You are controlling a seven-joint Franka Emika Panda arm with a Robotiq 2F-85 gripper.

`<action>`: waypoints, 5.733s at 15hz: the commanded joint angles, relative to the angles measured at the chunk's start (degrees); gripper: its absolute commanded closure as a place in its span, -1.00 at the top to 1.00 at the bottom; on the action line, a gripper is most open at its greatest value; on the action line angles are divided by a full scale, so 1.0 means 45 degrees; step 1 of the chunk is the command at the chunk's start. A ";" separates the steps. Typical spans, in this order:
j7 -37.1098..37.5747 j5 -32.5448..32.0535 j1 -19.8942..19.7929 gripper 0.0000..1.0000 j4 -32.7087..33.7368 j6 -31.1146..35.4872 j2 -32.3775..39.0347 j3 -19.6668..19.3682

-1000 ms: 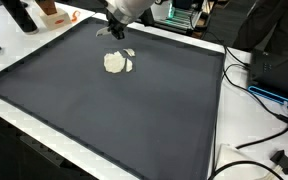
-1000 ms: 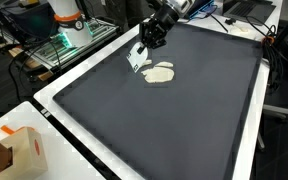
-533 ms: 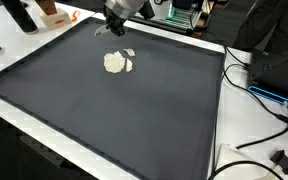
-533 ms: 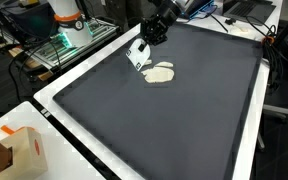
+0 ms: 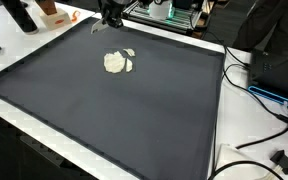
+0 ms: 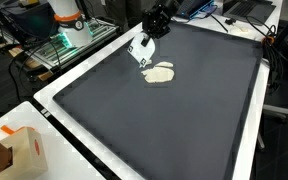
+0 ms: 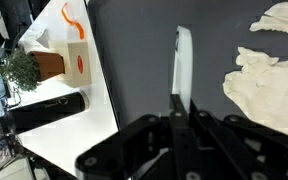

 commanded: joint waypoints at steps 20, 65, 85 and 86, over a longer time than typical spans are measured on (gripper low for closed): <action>-0.6496 0.4772 -0.1140 -0.98 -0.1415 0.2564 -0.3626 0.0025; -2.3011 0.8192 -0.2327 -0.98 -0.3259 0.4213 -0.2596 -0.0522; -2.7403 0.7596 -0.2864 -0.98 -0.2507 0.7387 -0.0021 -0.0025; -2.7646 0.7788 -0.2927 -0.98 -0.2466 0.7414 0.0057 0.0064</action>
